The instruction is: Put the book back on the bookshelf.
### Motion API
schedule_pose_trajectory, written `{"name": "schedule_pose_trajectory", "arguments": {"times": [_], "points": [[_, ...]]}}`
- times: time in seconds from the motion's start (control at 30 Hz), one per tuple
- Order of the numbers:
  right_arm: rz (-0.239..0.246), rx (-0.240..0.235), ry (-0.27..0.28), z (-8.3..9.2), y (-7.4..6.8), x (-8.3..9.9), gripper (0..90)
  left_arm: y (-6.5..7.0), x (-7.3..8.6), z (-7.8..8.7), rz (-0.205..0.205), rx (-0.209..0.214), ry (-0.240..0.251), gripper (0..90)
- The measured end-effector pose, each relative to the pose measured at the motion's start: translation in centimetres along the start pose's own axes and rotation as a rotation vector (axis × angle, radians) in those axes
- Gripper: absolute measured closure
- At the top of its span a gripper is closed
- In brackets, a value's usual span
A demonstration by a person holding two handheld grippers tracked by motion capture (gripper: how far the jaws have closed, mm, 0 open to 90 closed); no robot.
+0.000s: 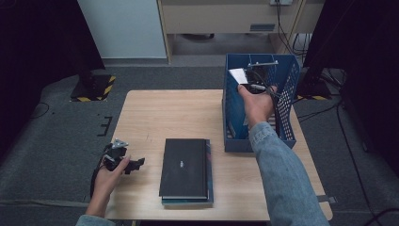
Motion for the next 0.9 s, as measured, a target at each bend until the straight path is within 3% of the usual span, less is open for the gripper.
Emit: {"name": "schedule_pose_trajectory", "arguments": {"times": [0.47, 0.9], "points": [[-0.002, 0.02, 0.016, -0.5, 0.0, -0.9, 59.5, 0.1, 0.0, 0.1, -0.006, 0.002, -0.001, 5.0], [-0.039, 0.05, 0.075, -1.5, 0.0, -1.9, 59.5, 0.1, 0.0, 0.0, -0.008, 0.005, -0.002, 5.0]]}}
Point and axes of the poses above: each handheld gripper's, and its own axes: z roughly backward along the jaws, x roughly out of its underside, y roughly to its right, the point moved 6 cm from there along -z, roughly forward along the jaws
